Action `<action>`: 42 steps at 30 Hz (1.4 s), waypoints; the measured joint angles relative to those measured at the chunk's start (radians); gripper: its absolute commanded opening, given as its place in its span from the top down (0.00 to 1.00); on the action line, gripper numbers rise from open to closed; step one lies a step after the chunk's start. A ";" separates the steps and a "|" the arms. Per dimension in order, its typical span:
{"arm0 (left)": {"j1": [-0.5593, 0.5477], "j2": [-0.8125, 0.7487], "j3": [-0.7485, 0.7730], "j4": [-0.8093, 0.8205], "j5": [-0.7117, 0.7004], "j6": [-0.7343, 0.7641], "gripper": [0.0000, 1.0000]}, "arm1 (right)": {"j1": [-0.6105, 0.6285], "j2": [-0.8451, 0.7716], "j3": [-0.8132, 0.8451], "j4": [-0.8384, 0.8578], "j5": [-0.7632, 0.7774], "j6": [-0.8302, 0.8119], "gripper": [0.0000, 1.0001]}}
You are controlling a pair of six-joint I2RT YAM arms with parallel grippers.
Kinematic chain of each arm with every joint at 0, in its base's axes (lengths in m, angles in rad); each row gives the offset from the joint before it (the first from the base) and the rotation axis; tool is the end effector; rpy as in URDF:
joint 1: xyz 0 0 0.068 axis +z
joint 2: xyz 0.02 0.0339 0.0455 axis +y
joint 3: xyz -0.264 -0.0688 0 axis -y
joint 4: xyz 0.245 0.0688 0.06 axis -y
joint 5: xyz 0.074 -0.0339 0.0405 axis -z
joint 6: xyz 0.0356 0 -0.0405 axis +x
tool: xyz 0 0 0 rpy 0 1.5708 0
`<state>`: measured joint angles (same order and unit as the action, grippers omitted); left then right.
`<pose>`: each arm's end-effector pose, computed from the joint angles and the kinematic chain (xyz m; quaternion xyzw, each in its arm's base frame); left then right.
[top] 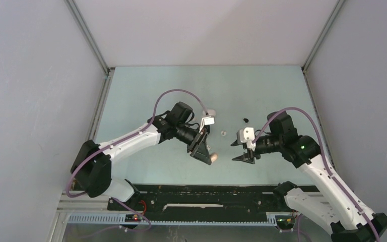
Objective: Insert the wireless bluetooth earbuds into the charging case
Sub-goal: Pick up the charging case at the center of the board.
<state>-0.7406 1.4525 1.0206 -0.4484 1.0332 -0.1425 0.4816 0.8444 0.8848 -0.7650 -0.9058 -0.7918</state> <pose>0.1972 -0.2218 0.2565 0.4008 0.7326 -0.5460 0.0674 0.1278 0.0984 0.3171 -0.6319 0.5524 0.3372 0.4264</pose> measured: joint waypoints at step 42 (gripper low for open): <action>-0.033 0.062 -0.013 0.034 0.176 -0.066 0.87 | 0.355 0.311 0.190 -0.096 0.113 -0.056 0.55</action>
<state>-0.7738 1.5146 1.0077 -0.4141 1.2091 -0.2081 0.8364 1.1553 1.0744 -0.8608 -0.7929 -0.8478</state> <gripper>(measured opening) 0.487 0.486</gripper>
